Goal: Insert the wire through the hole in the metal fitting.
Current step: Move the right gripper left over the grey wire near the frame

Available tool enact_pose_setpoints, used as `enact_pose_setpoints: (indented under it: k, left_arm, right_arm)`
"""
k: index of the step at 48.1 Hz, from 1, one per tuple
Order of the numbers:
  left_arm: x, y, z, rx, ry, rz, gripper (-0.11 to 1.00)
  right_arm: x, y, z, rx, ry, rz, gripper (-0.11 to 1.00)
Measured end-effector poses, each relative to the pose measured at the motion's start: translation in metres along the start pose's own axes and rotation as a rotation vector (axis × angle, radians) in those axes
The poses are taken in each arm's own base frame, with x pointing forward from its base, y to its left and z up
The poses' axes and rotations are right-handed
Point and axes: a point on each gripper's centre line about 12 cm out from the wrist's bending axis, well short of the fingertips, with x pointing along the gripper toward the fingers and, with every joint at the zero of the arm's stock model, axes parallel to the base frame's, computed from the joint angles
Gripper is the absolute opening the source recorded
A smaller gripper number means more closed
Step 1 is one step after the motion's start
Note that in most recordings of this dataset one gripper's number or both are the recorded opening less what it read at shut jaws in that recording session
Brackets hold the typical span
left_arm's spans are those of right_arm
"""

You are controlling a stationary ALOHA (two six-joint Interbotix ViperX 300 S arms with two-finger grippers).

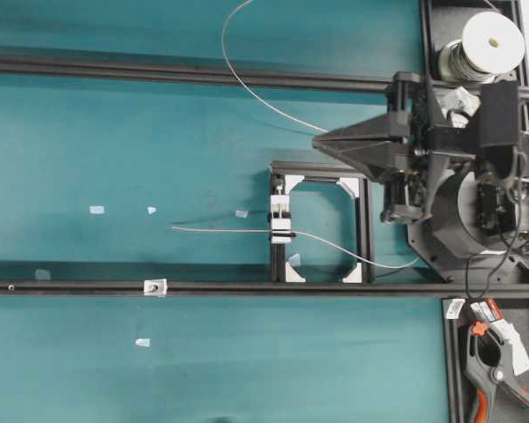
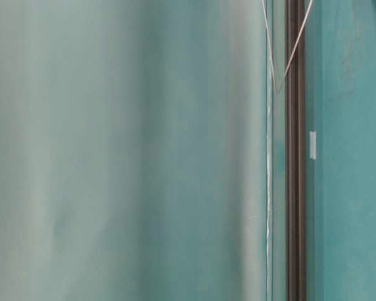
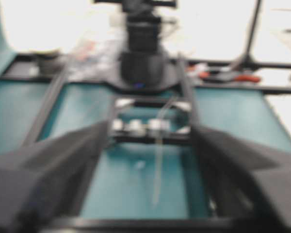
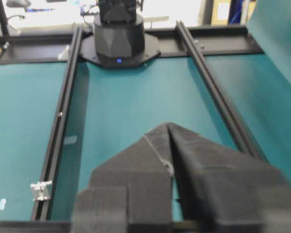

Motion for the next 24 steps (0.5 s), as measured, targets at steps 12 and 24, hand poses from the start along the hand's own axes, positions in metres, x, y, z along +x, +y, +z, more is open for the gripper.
enact_pose_setpoints:
  k: [12, 24]
  left_arm:
    - [0.000, 0.001, -0.015, -0.007, 0.034, 0.003, 0.77]
    - [0.019, 0.002, -0.045, -0.005, 0.124, 0.009, 0.77]
  right_arm:
    - [0.016, -0.001, -0.005, -0.017, 0.052, -0.007, 0.71]
    - [0.039, -0.005, -0.031, -0.022, 0.133, -0.020, 0.71]
